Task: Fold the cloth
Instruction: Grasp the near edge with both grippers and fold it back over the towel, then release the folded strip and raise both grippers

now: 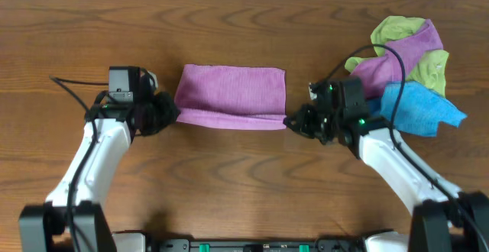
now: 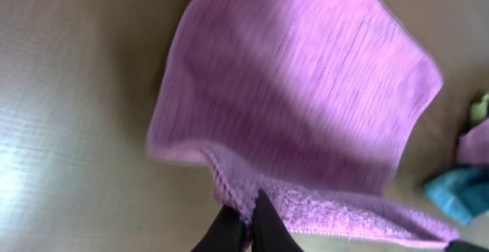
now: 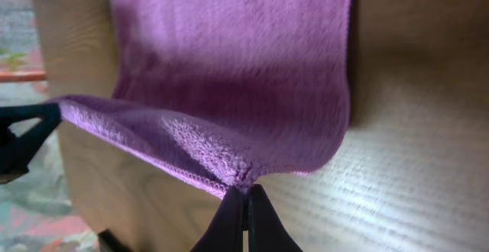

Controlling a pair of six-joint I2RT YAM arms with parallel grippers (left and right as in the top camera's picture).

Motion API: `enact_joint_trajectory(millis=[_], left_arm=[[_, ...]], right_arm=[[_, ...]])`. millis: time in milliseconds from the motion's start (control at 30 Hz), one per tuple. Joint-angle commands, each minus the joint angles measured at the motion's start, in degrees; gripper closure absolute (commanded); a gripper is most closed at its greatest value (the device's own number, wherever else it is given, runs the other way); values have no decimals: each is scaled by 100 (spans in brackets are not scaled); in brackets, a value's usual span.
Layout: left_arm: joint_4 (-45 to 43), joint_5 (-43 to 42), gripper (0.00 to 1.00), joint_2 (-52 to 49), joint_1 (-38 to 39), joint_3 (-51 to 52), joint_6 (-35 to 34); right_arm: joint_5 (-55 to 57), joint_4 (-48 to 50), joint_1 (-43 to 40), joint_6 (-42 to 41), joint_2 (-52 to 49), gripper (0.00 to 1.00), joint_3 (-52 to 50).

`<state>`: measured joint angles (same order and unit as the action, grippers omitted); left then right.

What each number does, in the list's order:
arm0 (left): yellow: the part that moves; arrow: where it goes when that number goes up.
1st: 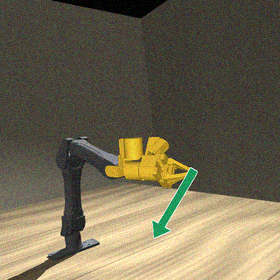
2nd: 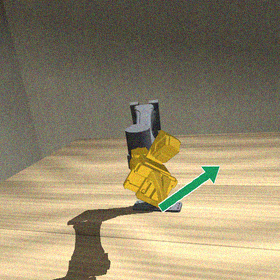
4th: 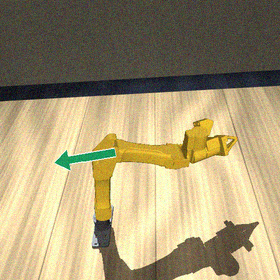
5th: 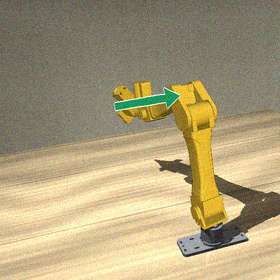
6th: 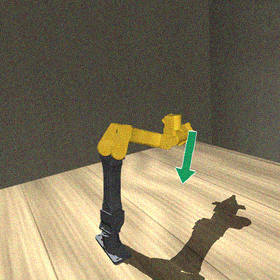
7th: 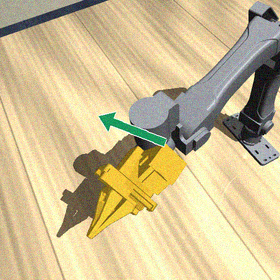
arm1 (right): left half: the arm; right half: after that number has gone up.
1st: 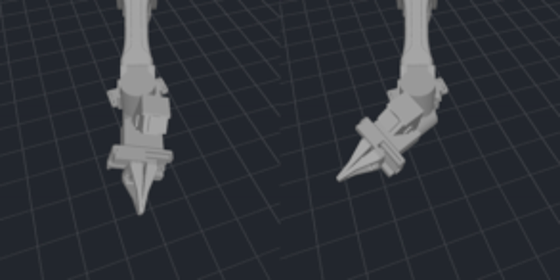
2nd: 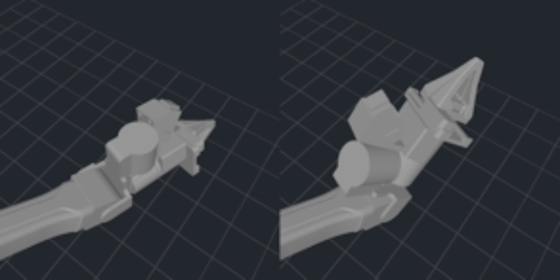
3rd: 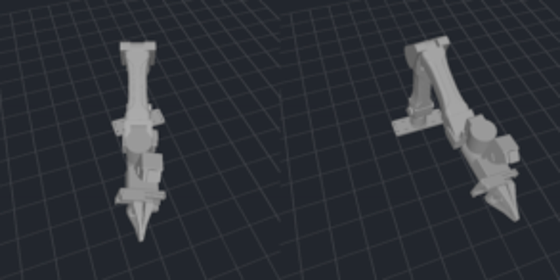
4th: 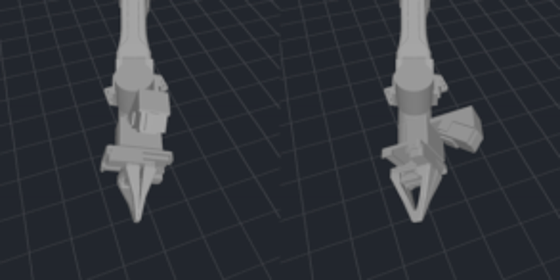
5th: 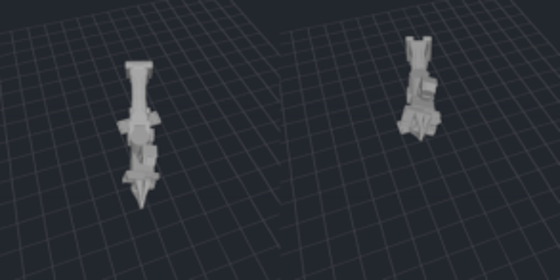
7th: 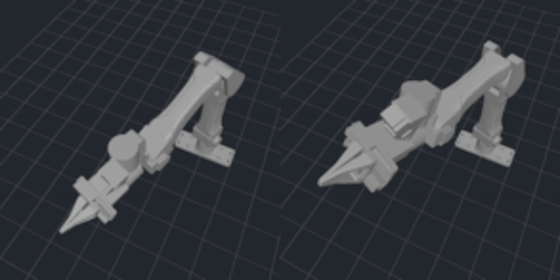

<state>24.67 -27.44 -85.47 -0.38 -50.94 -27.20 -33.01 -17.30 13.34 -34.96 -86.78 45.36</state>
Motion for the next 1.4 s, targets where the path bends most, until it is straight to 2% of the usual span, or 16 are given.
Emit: enact_joint_trajectory(millis=[0, 167, 300, 433, 567, 733, 900, 1067, 1233, 1267, 1300, 1333, 1367], left_arm=[[-496, -111, 94, -529, -35, -74, -179], [-1016, -94, 95, -1340, -35, -616, -282], [-1034, -221, 95, -2275, -35, -1856, -232], [-831, -243, 95, -2946, -35, -3038, -238], [-293, -243, 95, -3346, -35, -3759, -96], [772, -195, 95, -3407, -35, -3869, 450], [1591, 44, 94, -3292, -98, -3871, 638], [1915, 413, 94, -3274, -120, -3869, 756], [1923, 636, 94, -3274, -120, -3871, 750], [1923, 667, 81, -3274, -120, -3871, 750], [1923, 667, 48, -3274, -122, -3871, 752], [1926, 664, 39, -3274, -122, -3871, 776], [1928, 667, 38, -3270, -122, -3873, 839]], right_arm=[[280, 20, -136, 26, -664, 98, 442], [282, 55, -306, 238, -1617, 98, 1445], [247, -48, -549, 243, -2479, 98, 2544], [133, -109, -647, 247, -3067, 98, 3578], [33, -363, -656, 247, -3491, 98, 4280], [-133, -994, -542, 551, -3574, 98, 4387], [-175, -1921, -544, 817, -3571, 99, 4387], [-122, -2481, -544, 1191, -3569, 99, 4387], [-39, -2516, -544, 1191, -3569, 99, 4387], [-42, -2520, -544, 1226, -3569, 85, 4387], [-39, -2522, -544, 1244, -3569, 57, 4387], [-44, -2520, -544, 1279, -3569, 46, 4387], [-42, -2514, -546, 1285, -3569, 40, 4389]])
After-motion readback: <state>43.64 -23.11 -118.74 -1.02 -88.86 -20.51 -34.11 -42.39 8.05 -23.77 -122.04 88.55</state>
